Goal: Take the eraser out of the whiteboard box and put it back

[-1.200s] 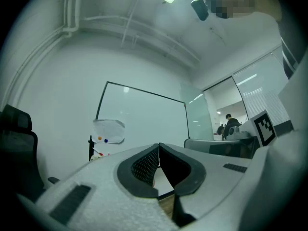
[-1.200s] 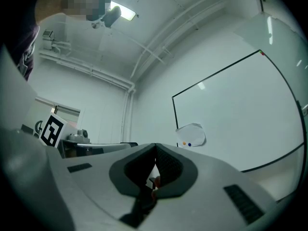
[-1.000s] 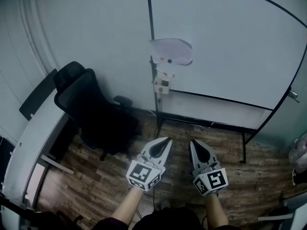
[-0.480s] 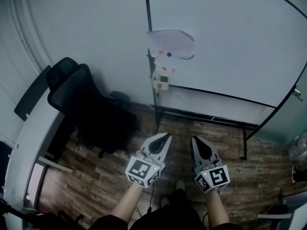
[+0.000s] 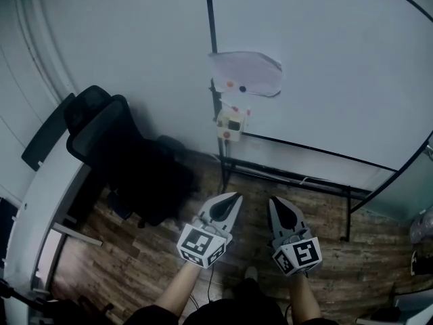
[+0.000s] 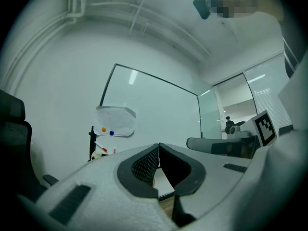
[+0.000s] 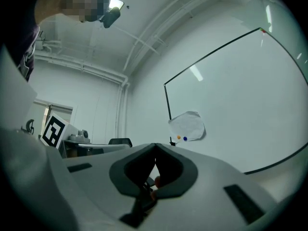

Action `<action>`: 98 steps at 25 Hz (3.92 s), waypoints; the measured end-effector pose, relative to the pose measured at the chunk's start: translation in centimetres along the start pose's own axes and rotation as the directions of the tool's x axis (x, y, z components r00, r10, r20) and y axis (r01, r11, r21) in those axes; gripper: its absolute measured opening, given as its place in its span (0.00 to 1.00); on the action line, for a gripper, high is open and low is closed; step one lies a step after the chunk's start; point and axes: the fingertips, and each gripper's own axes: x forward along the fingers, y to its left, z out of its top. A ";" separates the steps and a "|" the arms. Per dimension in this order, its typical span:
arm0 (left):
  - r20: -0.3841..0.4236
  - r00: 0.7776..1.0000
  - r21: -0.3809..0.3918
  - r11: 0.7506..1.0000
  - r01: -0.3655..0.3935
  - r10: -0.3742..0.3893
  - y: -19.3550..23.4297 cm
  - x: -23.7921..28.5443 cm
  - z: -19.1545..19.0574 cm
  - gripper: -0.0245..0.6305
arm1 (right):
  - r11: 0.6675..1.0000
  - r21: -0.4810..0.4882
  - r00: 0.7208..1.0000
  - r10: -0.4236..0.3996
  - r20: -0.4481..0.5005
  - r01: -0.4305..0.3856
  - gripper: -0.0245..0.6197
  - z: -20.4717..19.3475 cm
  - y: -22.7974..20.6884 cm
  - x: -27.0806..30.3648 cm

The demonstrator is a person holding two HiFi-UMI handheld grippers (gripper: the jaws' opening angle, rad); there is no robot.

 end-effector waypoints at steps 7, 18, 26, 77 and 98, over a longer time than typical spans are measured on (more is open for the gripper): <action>0.006 0.998 0.012 0.998 -0.055 0.055 1.9 5.3 0.5 0.05 | 0.998 0.005 0.998 0.057 0.005 -0.057 0.04 0.6 -4.5 3.3; -0.006 0.993 0.009 0.993 -0.118 0.118 4.6 10.1 -0.2 0.05 | 0.993 0.041 0.994 0.109 0.003 -0.109 0.04 -0.3 -9.3 7.6; -0.015 0.992 0.001 0.992 -0.125 0.125 7.2 12.4 -1.3 0.05 | 0.992 0.052 0.993 0.113 -0.025 -0.112 0.04 -1.9 -10.9 10.5; -0.137 0.936 0.022 0.946 -0.325 0.324 30.8 26.6 -12.8 0.11 | 0.972 0.158 0.961 0.204 -0.186 -0.176 0.04 -15.9 -20.6 34.3; -0.262 0.895 0.073 0.932 -0.355 0.361 31.6 30.8 -16.4 0.42 | 0.982 0.154 0.964 0.138 -0.227 -0.105 0.04 -17.4 -24.2 32.5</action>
